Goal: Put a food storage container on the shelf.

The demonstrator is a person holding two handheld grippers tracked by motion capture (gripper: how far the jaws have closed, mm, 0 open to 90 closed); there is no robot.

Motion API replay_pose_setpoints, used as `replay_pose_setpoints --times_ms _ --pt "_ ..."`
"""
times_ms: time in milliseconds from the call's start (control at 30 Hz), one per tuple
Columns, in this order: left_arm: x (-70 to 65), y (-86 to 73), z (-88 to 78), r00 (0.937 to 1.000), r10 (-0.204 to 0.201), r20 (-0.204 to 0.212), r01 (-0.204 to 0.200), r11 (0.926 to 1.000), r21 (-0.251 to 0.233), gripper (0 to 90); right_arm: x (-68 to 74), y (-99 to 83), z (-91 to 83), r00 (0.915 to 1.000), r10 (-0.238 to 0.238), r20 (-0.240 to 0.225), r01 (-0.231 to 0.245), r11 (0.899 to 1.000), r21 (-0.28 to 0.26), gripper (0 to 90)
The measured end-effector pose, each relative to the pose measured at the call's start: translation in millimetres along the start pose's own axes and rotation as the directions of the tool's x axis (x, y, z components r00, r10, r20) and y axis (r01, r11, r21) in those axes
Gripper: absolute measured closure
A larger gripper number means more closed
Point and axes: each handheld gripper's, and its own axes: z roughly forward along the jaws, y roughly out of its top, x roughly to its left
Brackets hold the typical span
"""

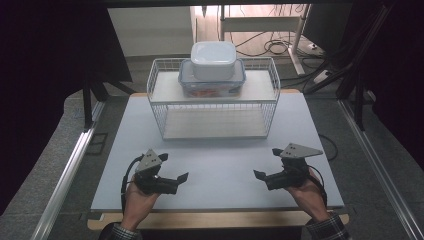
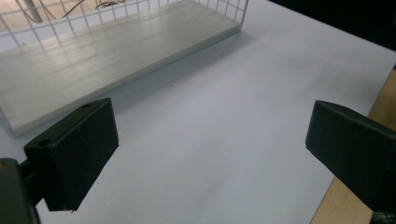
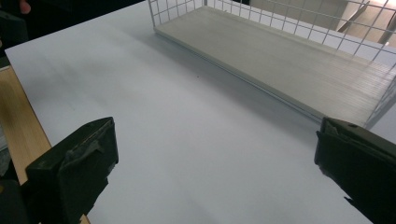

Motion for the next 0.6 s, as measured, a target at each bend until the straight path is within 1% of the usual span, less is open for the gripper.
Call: replay_pose_setpoints --times_ms 100,300,433,600 --pt "2.1 -8.7 0.5 0.9997 0.001 -0.024 -0.001 0.9999 0.016 2.1 -1.7 -4.3 -2.8 1.0 0.006 0.008 -0.006 1.0 -0.006 0.0" --pt "4.8 -20.7 -0.4 0.9986 0.004 -0.053 -0.002 0.9994 0.036 1.9 -4.9 -19.4 -4.2 0.9994 0.014 0.033 -0.014 1.0 0.011 0.0" --pt "6.1 -26.8 -1.2 0.9981 -0.001 -0.062 0.004 0.9992 0.04 1.7 -6.6 -32.6 -3.3 0.998 0.009 0.062 -0.011 0.999 0.036 0.0" --pt "7.6 -33.8 0.7 0.9978 0.0 -0.067 0.003 0.9986 0.053 1.5 -8.7 -43.8 -4.6 0.997 0.016 0.075 -0.02 0.998 0.054 0.0"
